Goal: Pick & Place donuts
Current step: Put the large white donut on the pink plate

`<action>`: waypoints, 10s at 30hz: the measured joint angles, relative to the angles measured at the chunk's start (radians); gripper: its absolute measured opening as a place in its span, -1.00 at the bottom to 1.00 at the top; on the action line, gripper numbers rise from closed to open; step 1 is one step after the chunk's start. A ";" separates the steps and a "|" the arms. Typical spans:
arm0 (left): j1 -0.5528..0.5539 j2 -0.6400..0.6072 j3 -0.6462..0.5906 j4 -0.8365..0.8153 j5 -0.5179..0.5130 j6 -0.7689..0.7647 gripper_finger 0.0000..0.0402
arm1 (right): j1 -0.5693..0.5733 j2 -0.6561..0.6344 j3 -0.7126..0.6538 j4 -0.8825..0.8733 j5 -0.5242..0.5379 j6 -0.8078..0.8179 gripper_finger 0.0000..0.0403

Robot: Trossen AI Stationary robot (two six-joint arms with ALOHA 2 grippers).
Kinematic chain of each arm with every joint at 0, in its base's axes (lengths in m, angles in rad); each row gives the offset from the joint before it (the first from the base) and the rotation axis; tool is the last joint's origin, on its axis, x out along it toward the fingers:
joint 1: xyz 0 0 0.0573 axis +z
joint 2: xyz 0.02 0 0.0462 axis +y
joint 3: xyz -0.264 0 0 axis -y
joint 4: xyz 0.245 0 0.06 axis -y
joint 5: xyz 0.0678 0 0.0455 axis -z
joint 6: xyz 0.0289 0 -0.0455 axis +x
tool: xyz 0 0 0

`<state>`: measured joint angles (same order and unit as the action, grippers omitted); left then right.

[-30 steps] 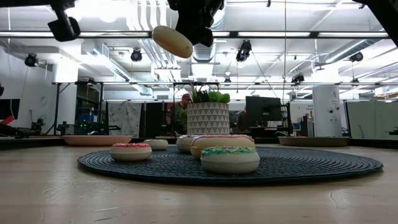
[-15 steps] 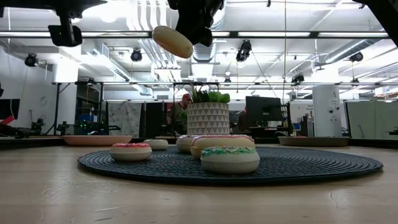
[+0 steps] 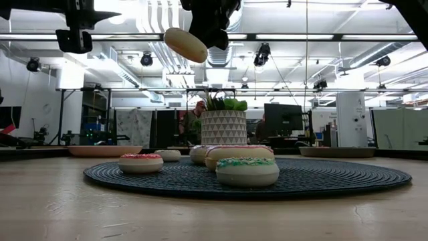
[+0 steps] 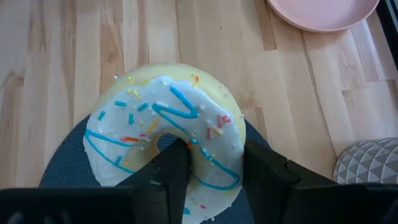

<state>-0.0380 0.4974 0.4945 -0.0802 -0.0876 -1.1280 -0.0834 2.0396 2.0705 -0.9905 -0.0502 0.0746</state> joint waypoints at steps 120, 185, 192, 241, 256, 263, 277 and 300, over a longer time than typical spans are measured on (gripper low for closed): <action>0.096 0.464 0.296 -0.085 0.139 -0.025 0.15 | 0.000 -0.031 0.000 0.000 -0.002 -0.008 -0.39; 0.115 0.590 0.372 -0.094 0.149 -0.077 0.10 | 0.000 -0.032 0.000 0.003 0.000 -0.003 -0.39; 0.115 0.590 0.372 -0.092 0.149 -0.078 -0.10 | 0.000 -0.032 0.000 0.003 0.000 -0.004 -0.39; 0.115 0.589 0.371 -0.062 0.147 -0.102 -0.36 | 0.000 -0.032 0.000 0.003 0.000 -0.004 -0.39; 0.115 0.589 0.369 -0.069 0.147 -0.115 -0.47 | 0.000 -0.032 0.000 0.002 0.000 -0.004 -0.39; 0.115 0.589 0.369 -0.069 0.147 -0.115 -0.47 | 0.000 -0.032 0.000 0.000 0.000 -0.008 -0.39; 0.115 0.589 0.369 -0.069 0.147 -0.121 -0.47 | 0.000 -0.034 0.000 -0.005 -0.003 -0.025 -0.06; 0.116 0.589 0.369 -0.070 0.121 -0.123 -0.47 | -0.007 -0.146 0.000 -0.009 0.001 -0.022 0.33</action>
<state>0.0776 1.0863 0.8635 -0.1497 0.0330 -1.2507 -0.0902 1.8940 2.0705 -0.9992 -0.0490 0.0526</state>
